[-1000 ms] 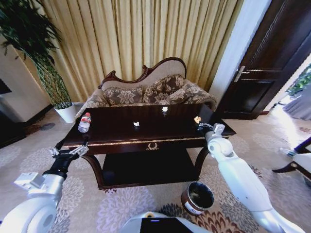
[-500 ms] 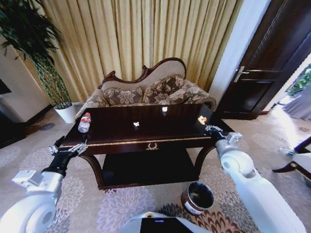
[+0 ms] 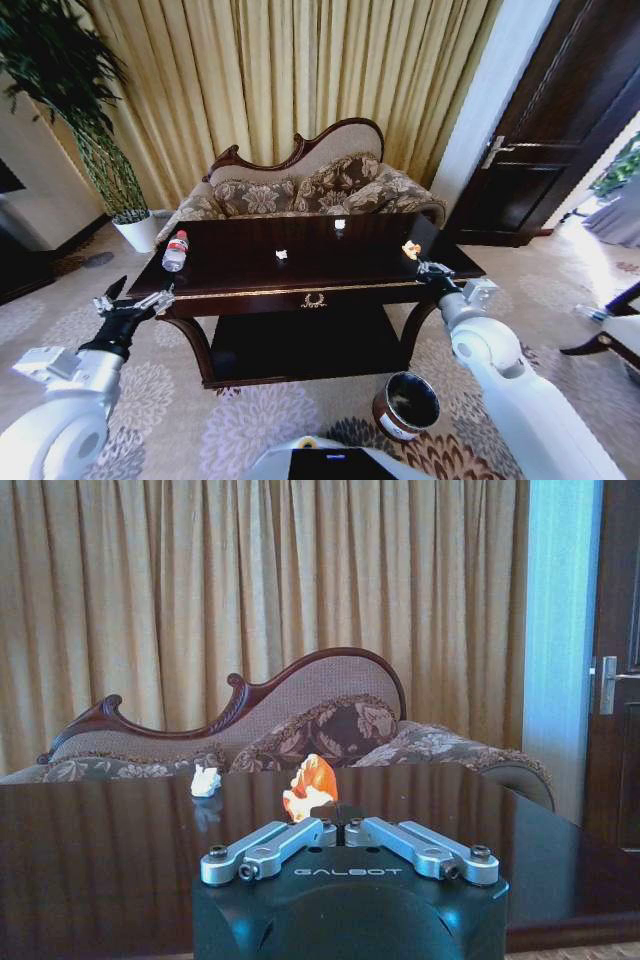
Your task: Move to the front of the table and place the trash on the table into the trash bin.
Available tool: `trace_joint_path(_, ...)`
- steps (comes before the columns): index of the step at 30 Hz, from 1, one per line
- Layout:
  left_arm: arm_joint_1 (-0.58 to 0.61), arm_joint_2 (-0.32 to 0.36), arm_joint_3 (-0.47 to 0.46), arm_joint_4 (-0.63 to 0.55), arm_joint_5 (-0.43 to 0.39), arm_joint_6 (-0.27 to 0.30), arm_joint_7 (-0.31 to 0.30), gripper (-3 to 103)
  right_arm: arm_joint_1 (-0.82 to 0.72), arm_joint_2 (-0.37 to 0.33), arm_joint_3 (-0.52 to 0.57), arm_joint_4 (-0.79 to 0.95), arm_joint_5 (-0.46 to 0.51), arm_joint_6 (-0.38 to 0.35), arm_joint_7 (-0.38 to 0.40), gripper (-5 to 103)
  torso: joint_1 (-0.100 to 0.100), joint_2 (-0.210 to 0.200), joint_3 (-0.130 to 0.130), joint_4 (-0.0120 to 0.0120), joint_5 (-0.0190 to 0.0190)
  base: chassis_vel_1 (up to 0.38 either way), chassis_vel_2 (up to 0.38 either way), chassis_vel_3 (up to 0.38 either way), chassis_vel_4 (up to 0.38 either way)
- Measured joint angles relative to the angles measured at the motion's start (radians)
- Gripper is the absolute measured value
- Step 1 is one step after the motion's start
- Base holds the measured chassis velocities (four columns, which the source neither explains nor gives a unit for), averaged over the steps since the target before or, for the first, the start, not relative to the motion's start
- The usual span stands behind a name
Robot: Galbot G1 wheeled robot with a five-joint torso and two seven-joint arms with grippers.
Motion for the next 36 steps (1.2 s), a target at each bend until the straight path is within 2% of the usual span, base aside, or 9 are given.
trace_joint_path(11, -0.01, 0.007, 0.022, 0.01, 0.004, 0.001, 0.0, 100, -0.023, 0.028, -0.017, -0.035, -0.055, 0.014, -0.028, 0, -0.001, 0.0, 0.0, -0.0002, 0.0002, 0.268, -0.262, -0.253, 0.253)
trace_joint_path(15, -0.011, -0.001, 0.028, 0.01, 0.008, 0.001, 0.001, 100, -0.045, 0.061, -0.033, -0.095, -0.091, 0.015, -0.051, 0, -0.001, 0.001, -0.001, 0.0, -0.0001, 0.118, -0.118, -0.154, 0.124)
trace_joint_path(19, -0.01, -0.007, 0.03, 0.009, 0.011, 0.001, 0.001, 100, -0.042, 0.091, -0.048, -0.192, -0.13, 0.019, -0.068, 0, -0.001, 0.001, 0.0, 0.0001, 0.0, 0.012, -0.001, -0.014, 0.015)
trace_joint_path(24, -0.002, -0.013, 0.028, 0.0, 0.013, 0.0, 0.003, 100, -0.006, 0.133, -0.057, -0.41, -0.219, 0.046, -0.118, 0, 0.001, -0.001, 0.001, -0.0001, 0.0002, -0.032, 0.047, 0.037, -0.047)
trace_joint_path(27, 0.004, -0.02, 0.025, -0.006, 0.015, -0.001, 0.004, 100, 0.034, 0.156, -0.062, -0.619, -0.318, 0.132, -0.183, 0, 0.001, -0.001, 0.0, 0.0001, 0.0004, -0.014, 0.022, 0.019, -0.006)
trace_joint_path(28, 0.004, -0.02, 0.025, -0.006, 0.015, -0.001, 0.004, 100, 0.034, 0.156, -0.062, -0.619, -0.318, 0.132, -0.183, 0, 0.001, -0.001, 0.0, 0.0001, 0.0004, 0.0, 0.0, 0.0, 0.0)
trace_joint_path(30, 0.004, -0.031, 0.045, -0.007, 0.034, -0.003, 0.005, 100, 0.057, 0.178, -0.065, -0.725, -0.393, 0.169, -0.219, 0, 0.0, 0.0, 0.0, -0.0002, 0.0003, 0.0, 0.0, 0.0, 0.0)
trace_joint_path(36, 0.006, -0.051, 0.094, -0.017, 0.072, -0.003, 0.004, 100, 0.097, 0.224, -0.069, -0.847, -0.464, 0.182, -0.221, 0, -0.001, 0.0, 0.0, 0.0003, 0.0002, 0.0, 0.0, 0.0, 0.0)
